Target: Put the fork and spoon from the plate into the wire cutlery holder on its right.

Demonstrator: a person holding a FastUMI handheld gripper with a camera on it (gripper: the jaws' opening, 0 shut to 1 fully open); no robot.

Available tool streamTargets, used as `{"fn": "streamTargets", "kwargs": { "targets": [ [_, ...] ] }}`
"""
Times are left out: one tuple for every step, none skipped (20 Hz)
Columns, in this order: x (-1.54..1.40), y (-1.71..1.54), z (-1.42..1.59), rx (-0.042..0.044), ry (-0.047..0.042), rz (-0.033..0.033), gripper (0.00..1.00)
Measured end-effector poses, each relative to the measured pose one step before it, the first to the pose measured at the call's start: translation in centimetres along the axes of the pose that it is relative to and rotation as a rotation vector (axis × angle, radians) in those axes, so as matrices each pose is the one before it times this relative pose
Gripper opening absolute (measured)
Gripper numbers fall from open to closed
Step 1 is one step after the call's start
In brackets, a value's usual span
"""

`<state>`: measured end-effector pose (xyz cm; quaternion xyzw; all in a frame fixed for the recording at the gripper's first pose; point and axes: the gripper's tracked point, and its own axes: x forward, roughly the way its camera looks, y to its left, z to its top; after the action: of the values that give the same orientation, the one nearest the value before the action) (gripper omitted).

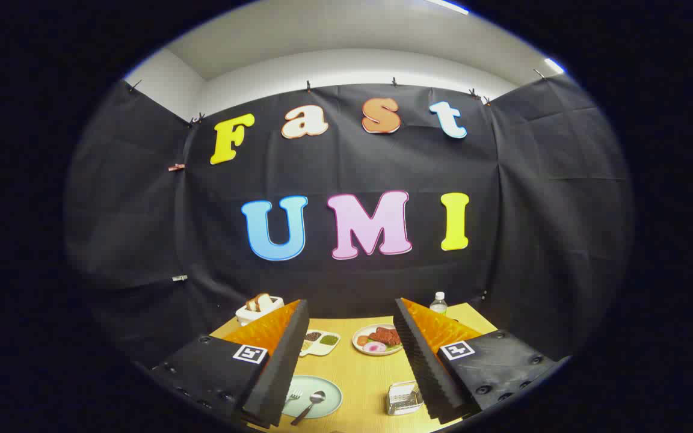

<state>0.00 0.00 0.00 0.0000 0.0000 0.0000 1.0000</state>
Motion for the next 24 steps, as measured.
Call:
{"fn": "streamTargets", "kwargs": {
  "targets": [
    [0.175,-0.362,-0.587,-0.00574,0.01573,-0.01168,0.88],
    [0.146,-0.189,-0.312,-0.00614,0.01301,-0.00868,0.89],
    [0.042,-0.134,-0.362,-0.00686,0.00659,-0.00812,0.89],
    [0.040,-0.203,-0.101,-0.00834,0.00119,-0.00855,0.89],
    [0.036,-0.116,-0.159,-0.00739,0.00149,-0.00621,0.89],
    [0.062,0.005,-0.195,-0.00447,0.00284,-0.00380,0.89],
    [0.074,0.055,-0.315,-0.00181,0.00824,-0.00167,0.89],
    [0.083,0.116,-0.256,0.00012,0.00517,0.00000,0.88],
    [0.061,0.175,-0.232,-0.00063,0.00671,-0.00041,0.89],
    [0.128,0.140,-0.132,-0.00015,0.00633,-0.00068,0.88],
    [0.084,0.145,-0.165,-0.00174,0.00650,-0.00007,0.88],
    [0.171,0.213,-0.160,-0.00220,0.00419,0.00216,0.89],
    [0.054,0.306,-0.187,-0.00246,0.00656,0.00378,0.89],
    [0.138,0.325,-0.347,-0.00422,0.00912,0.00291,0.88],
    [0.259,0.273,-0.532,-0.00715,0.01447,0.00266,0.88],
    [0.173,0.327,-0.628,-0.00455,0.02088,0.00167,0.88],
    [0.193,0.371,-0.612,0.00448,0.01892,0.00498,0.88],
    [0.288,0.627,-0.670,0.01241,0.02251,0.01177,0.89],
    [0.352,0.794,-0.820,0.01230,0.02636,0.01433,0.88],
    [0.415,0.718,-1.117,0.00937,0.03293,0.01261,0.89],
    [0.518,0.750,-1.357,0.00171,0.04350,0.01290,0.89],
    [0.588,0.668,-1.504,-0.00386,0.05026,0.00726,0.89],
    [0.719,0.563,-1.638,-0.01009,0.05049,0.00399,0.89],
    [0.888,0.571,-1.667,-0.01086,0.05693,0.00545,0.89]
  ]
}}
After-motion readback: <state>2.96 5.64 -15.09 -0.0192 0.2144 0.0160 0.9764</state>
